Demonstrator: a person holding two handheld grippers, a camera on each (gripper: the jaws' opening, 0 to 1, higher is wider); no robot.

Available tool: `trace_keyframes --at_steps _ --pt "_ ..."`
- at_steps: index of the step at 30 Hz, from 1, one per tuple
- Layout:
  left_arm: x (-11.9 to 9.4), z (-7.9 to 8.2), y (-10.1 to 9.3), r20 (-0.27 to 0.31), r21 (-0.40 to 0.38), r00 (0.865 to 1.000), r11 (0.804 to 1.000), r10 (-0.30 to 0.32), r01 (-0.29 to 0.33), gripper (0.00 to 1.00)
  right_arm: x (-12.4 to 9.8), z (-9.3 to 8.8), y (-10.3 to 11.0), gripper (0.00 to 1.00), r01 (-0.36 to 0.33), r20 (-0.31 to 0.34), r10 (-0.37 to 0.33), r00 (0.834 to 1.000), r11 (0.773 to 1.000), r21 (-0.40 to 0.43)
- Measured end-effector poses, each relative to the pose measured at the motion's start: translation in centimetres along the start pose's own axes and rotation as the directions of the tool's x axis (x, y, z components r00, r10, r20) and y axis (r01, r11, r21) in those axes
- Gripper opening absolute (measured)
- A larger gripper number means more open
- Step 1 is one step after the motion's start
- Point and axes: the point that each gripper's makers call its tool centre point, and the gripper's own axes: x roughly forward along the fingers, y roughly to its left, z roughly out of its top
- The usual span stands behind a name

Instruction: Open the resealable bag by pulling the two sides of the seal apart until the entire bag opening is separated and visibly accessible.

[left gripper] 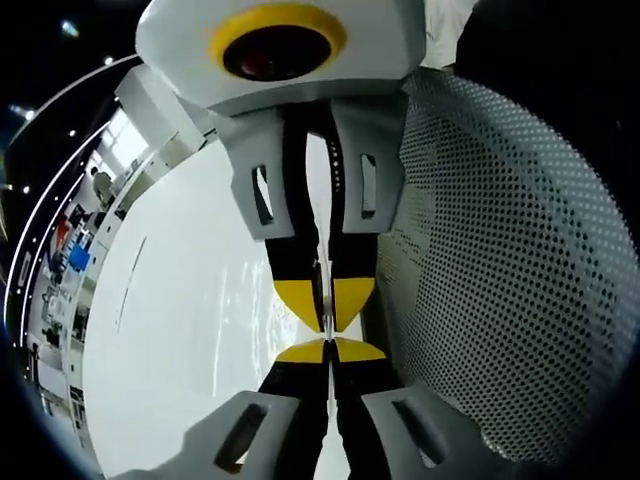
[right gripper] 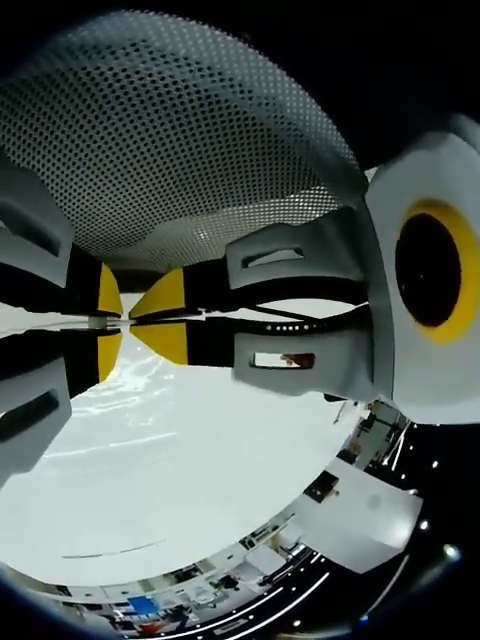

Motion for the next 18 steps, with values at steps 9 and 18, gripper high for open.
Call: trace_keyframes --at_steps 9,18 --pt "0.1 0.1 -0.3 -0.003 0.011 1.0 1.0 -0.018 0.018 0.0 0.0 -0.4 0.3 0.0 -0.017 -0.006 0.017 1.0 1.0 0.0" --pt "-0.3 -0.3 -0.2 -0.001 -0.02 1.0 1.0 -0.006 0.006 0.0 -0.6 -1.1 0.2 0.0 -0.011 -0.013 0.011 1.0 1.0 0.014"
